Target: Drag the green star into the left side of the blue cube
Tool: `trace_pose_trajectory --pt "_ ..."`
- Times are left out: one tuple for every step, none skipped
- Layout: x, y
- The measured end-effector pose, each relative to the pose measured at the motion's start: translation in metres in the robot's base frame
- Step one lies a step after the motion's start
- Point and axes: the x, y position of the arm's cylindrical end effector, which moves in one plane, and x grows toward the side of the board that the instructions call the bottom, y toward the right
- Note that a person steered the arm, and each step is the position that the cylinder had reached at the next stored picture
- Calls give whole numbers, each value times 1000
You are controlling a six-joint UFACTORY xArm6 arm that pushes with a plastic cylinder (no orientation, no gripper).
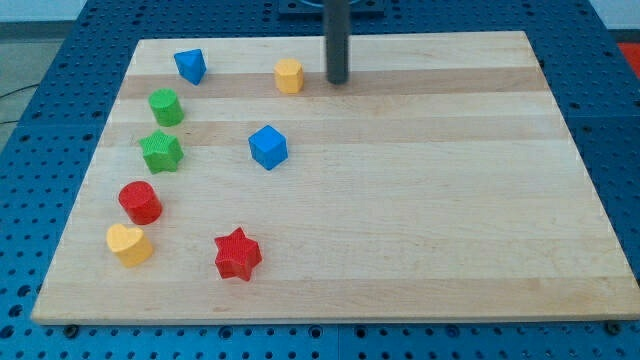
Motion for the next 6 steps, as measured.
trace_pose_trajectory --pt "90 -2" --pt "161 -15" --pt "166 -76" --pt "176 -147" --pt "157 -232" --pt "157 -285"
